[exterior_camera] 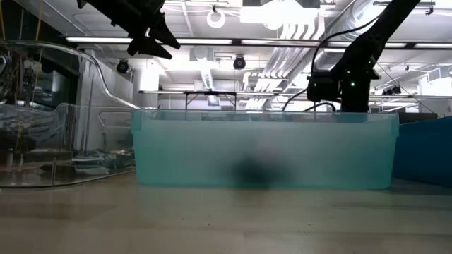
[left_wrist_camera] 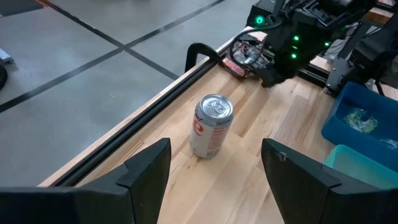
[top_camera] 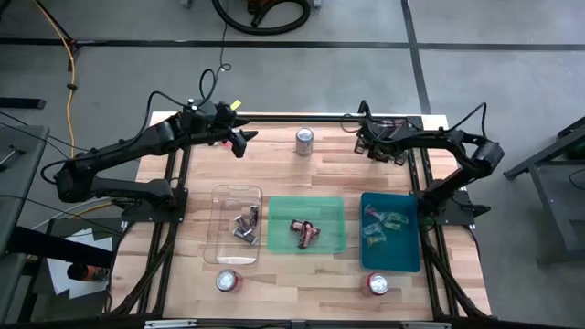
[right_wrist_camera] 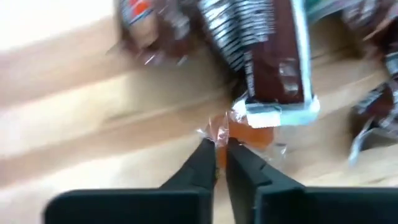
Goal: Organize candy in baskets
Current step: Put the orange gummy into the blue bin
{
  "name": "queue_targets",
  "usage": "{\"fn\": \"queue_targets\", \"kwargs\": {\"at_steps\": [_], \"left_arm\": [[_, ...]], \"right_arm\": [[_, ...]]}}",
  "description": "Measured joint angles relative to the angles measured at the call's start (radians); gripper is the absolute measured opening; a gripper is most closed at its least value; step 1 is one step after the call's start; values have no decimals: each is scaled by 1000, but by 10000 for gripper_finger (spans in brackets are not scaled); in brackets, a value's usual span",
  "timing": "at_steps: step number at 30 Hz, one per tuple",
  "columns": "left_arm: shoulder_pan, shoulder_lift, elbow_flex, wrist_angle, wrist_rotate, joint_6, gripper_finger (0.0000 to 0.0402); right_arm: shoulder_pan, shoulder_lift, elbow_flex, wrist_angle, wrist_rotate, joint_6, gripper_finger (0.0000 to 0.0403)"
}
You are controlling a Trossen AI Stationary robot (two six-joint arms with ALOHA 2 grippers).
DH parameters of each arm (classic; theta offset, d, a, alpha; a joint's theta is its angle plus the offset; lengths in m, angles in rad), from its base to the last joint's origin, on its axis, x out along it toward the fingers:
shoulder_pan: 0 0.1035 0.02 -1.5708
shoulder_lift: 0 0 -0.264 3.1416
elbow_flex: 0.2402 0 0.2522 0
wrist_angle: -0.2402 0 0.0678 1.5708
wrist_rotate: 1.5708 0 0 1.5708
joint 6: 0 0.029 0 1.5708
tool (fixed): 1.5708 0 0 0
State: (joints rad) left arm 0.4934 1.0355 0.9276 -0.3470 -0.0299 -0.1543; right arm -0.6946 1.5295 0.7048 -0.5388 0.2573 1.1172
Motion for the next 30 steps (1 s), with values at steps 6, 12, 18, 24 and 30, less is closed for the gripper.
{"fn": "queue_targets", "kwargs": {"at_steps": [6, 12, 18, 24, 30], "left_arm": [[0, 0, 0, 0, 37, -2, 239], [0, 0, 0, 0, 48, -15, 239], [0, 0, 0, 3, 51, -31, 239], [-1, 0, 0, 9, 139, -72, 239], [-1, 0, 0, 60, 144, -82, 239]], "right_arm": [[109, 0, 1, 4, -31, -21, 23], [211, -19, 0, 24, -34, -92, 5], [299, -121, 0, 27, -5, -130, 3], [380, -264, 0, 31, 66, -174, 2], [423, -353, 0, 102, 119, -257, 2]]}}
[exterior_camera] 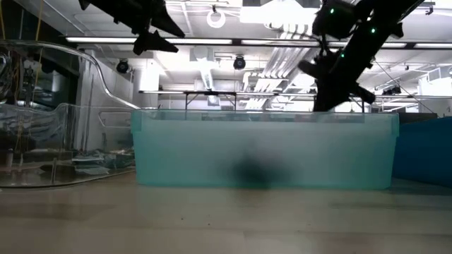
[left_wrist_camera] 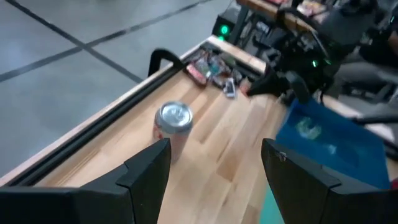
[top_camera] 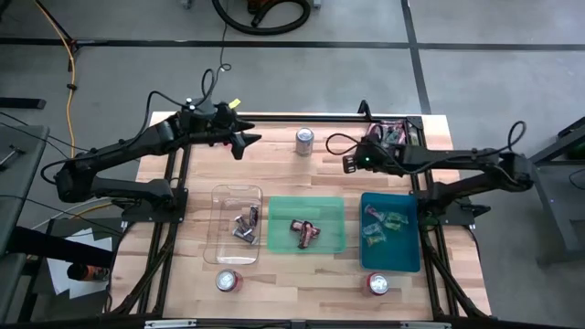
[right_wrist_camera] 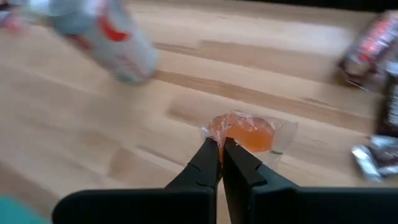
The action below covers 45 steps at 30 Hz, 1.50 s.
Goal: Organize candy in baskets
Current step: Put the orange gummy into the blue bin
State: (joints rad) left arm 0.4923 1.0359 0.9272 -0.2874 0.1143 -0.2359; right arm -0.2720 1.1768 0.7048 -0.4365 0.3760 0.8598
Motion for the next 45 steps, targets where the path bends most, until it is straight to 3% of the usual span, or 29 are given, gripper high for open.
{"fn": "queue_targets", "kwargs": {"at_steps": [18, 21, 27, 30, 35, 45], "left_arm": [[0, 0, 0, 85, 3, -52, 239], [0, 0, 0, 101, -41, -107, 239], [-2, 0, 0, 107, -37, -181, 239], [-2, 0, 0, 106, -26, -182, 239], [-2, 0, 0, 105, 42, -164, 239], [-2, 0, 0, 49, 159, -50, 239]], "right_arm": [[85, -35, 0, 120, -152, -321, 2], [99, -35, 0, 131, -223, -381, 2], [143, -53, 0, 149, -475, -427, 2], [186, -92, 0, 132, -543, -373, 2], [294, -188, 1, 85, -556, -206, 2], [586, -277, 1, -173, -556, 335, 2]]}}
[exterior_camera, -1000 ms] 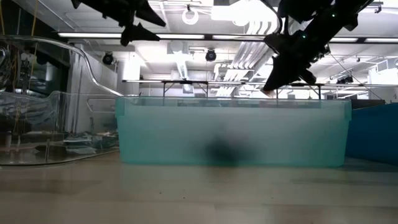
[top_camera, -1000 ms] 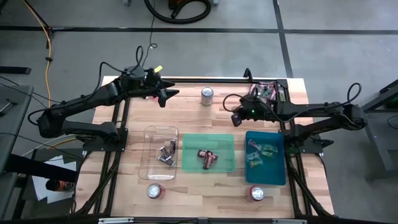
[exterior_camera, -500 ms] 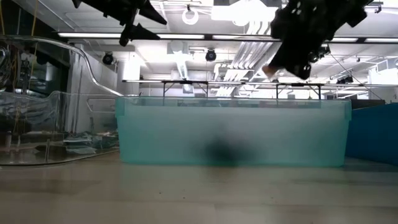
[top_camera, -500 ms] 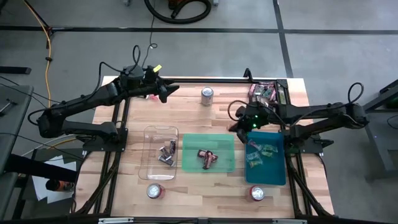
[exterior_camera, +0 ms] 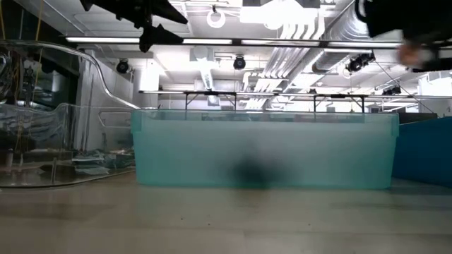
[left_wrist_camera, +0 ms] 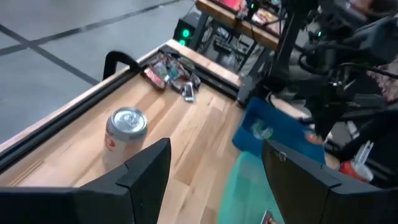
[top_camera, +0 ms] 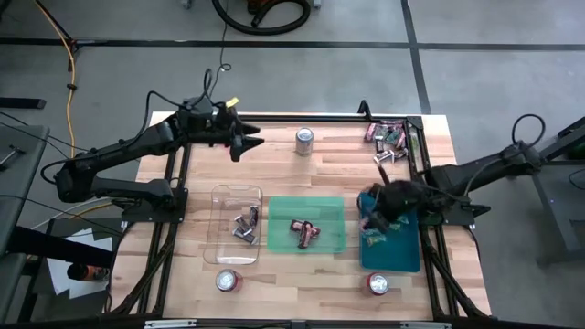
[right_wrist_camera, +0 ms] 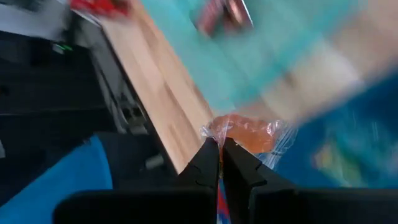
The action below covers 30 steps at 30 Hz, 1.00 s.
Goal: Organize candy in baskets
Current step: Put the orange gummy into the blue bin
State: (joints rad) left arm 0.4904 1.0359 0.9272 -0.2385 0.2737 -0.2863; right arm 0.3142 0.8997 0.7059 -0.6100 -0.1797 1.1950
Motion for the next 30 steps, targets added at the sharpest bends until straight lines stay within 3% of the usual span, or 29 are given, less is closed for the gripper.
{"fn": "queue_targets", "kwargs": {"at_steps": [9, 20, 25, 30], "left_arm": [[0, 0, 0, -63, 0, 9, 239], [0, 0, 0, -63, -14, 2, 239], [0, 0, 0, -63, -16, 0, 239], [0, 0, 0, -63, -15, 0, 239]], "right_arm": [[222, 8, 0, -229, 21, 359, 2], [285, 119, 0, -299, 72, 396, 11], [284, 230, 0, -348, 75, 396, 45], [281, 328, 0, -341, 83, 401, 111]]}}
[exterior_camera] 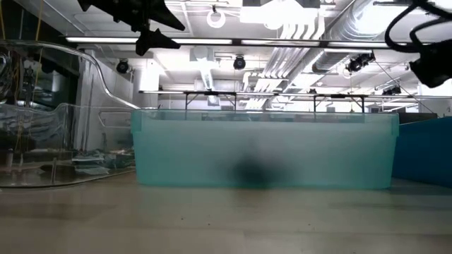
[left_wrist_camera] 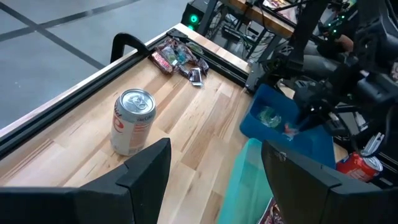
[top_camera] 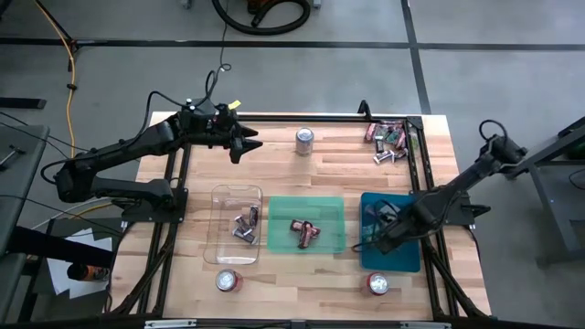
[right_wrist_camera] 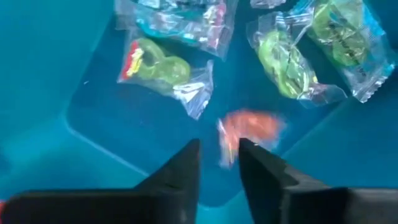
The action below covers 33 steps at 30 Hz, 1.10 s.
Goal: Organize candy in baskets
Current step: Put the orange gummy into the blue bin, then put the red gummy into the blue bin
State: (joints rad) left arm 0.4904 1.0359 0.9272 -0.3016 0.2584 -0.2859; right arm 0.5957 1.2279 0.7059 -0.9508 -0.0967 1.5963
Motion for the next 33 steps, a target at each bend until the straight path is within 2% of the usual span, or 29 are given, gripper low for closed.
{"fn": "queue_targets", "kwargs": {"at_steps": [4, 6, 8, 11, 14, 17, 19, 23, 24, 28, 33], "left_arm": [[0, 0, 0, 0, 0, -1, 239], [0, 0, 0, 0, 0, 0, 239], [0, 0, 0, 0, 0, 0, 239], [0, 0, 0, 0, 0, 0, 239], [0, 0, 0, 0, 0, 0, 239], [0, 0, 0, 0, 0, 0, 239], [0, 0, 0, 0, 0, 0, 239], [0, 0, 0, 1, -9, -7, 239], [0, 0, 0, 1, -40, -31, 239], [26, 15, 0, -69, -270, -154, 239], [163, 109, 1, -270, -296, -146, 239]], "right_arm": [[0, 27, 0, 8, -17, -5, 171], [0, 14, 17, -9, -34, -7, 193], [6, -19, 58, -21, -7, -7, 208], [16, -73, 136, -68, 117, 2, 217], [6, -118, 222, -97, 310, 31, 217], [-38, -132, 282, -138, 498, 61, 217], [-89, -132, 309, -150, 562, 59, 217], [-195, -128, 319, -133, 576, -10, 217], [-216, -129, 320, -127, 574, -36, 217], [-290, -128, 320, -126, 537, -127, 217], [-369, -128, 320, -126, 487, -201, 217]]}}
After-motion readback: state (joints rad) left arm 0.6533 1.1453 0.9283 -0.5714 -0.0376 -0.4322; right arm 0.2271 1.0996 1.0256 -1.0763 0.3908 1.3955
